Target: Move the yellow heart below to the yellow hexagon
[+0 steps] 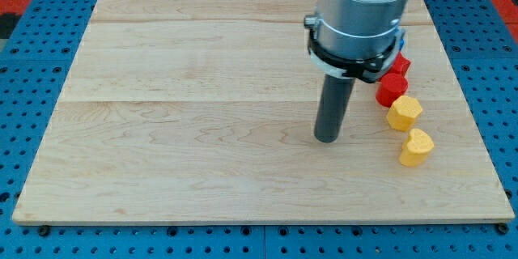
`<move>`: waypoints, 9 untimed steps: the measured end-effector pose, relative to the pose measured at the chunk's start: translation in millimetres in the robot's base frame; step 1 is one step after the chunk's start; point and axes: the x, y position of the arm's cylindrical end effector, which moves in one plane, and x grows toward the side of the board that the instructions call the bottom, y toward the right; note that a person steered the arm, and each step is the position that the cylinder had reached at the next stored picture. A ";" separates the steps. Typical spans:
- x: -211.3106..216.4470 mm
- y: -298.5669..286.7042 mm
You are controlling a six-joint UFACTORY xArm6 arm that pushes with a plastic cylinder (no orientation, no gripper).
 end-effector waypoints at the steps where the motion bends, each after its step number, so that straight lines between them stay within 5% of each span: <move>1: 0.0 -2.8; 2: 1.9 7.7; 4: 89.3 40.5; 9: 71.9 137.7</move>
